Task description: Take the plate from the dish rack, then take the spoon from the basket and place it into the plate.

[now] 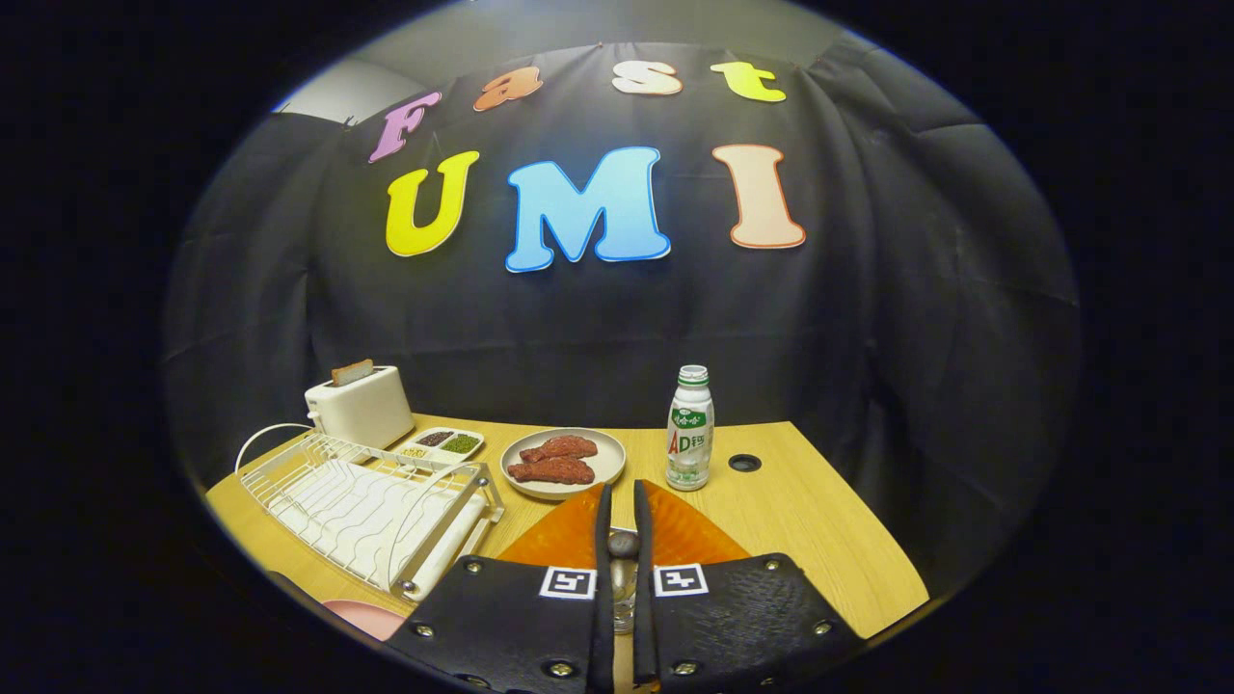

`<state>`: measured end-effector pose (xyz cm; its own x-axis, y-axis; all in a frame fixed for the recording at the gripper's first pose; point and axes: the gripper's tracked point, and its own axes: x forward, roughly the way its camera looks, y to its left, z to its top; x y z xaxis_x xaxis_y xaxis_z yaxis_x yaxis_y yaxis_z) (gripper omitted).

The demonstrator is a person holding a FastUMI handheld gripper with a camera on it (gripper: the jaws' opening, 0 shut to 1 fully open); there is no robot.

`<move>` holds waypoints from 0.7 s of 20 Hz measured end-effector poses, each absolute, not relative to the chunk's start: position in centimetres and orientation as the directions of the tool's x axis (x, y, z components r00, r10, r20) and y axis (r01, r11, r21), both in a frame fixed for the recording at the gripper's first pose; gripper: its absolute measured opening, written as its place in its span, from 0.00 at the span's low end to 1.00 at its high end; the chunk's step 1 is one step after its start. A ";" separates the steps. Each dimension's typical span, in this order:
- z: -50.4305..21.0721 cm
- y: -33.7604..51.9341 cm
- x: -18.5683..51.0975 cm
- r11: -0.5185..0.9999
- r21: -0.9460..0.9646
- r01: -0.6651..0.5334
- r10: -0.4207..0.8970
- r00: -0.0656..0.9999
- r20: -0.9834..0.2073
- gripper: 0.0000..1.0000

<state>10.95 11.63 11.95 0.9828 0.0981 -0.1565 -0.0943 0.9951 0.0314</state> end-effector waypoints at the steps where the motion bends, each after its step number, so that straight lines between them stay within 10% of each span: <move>1: 12.6 11.7 10.9 0.995 0.034 -0.094 0.098 0.983 -0.154 0.08; 14: 22.4 12.9 2.9 0.999 -0.021 -0.042 0.040 0.998 -0.057 0.07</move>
<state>2.90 12.95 22.43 0.9976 0.0403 -0.0568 -0.0416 0.9989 -0.0214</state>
